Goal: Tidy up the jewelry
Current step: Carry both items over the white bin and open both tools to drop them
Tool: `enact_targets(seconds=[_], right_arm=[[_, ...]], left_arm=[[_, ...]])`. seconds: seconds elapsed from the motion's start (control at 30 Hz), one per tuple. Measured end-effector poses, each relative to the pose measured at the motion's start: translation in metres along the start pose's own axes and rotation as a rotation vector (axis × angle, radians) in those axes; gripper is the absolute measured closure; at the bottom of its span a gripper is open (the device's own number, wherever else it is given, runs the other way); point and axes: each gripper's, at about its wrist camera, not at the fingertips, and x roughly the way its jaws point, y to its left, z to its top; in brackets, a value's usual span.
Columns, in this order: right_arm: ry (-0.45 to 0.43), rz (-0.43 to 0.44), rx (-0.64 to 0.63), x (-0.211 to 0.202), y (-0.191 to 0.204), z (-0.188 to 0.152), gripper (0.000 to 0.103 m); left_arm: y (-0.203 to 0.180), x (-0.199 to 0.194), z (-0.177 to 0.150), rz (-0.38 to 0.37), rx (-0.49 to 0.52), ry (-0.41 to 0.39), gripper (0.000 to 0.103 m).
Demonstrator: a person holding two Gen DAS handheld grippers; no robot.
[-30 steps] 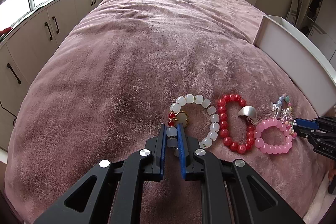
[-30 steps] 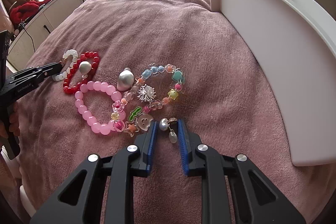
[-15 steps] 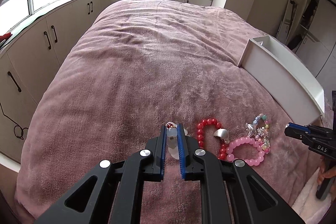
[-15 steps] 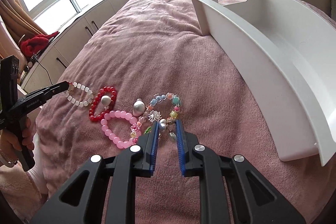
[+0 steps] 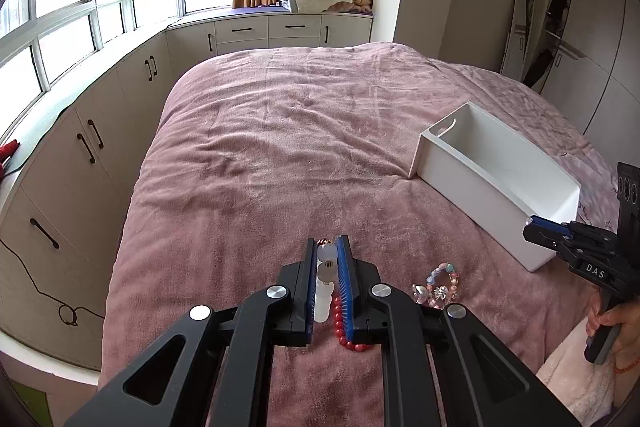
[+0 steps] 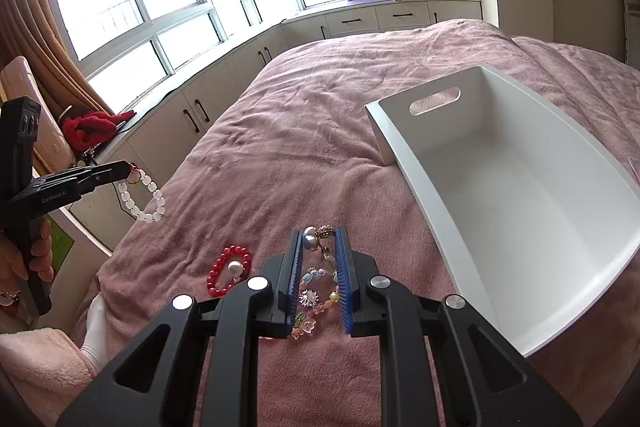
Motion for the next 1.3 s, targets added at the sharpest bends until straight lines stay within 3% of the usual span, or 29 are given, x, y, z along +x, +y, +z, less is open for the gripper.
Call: enact_targets(seconds=[0.37,0.57,0.93,1.3], right_arm=[[-0.159,-0.011,0.007,-0.046,-0.026,0.065,0.086],[-0.191,-0.025,0.009,-0.060,-0.046,0.093,0.086],[-0.119,-0.145,-0.003,-0.051,-0.087,0.065,0.086],[-0.055,-0.208,0.028,-0.028,-0.115,0.048,0.085]], left_arm=[[-0.067,-0.009,0.061,-0.012,0.069,0.020,0.088],[-0.117,0.004,0.088,-0.031,0.081,0.015,0.088],[-0.206,0.060,0.117,-0.089,0.128,-0.013,0.088],[-0.256,0.133,0.117,-0.136,0.147,0.022,0.087]])
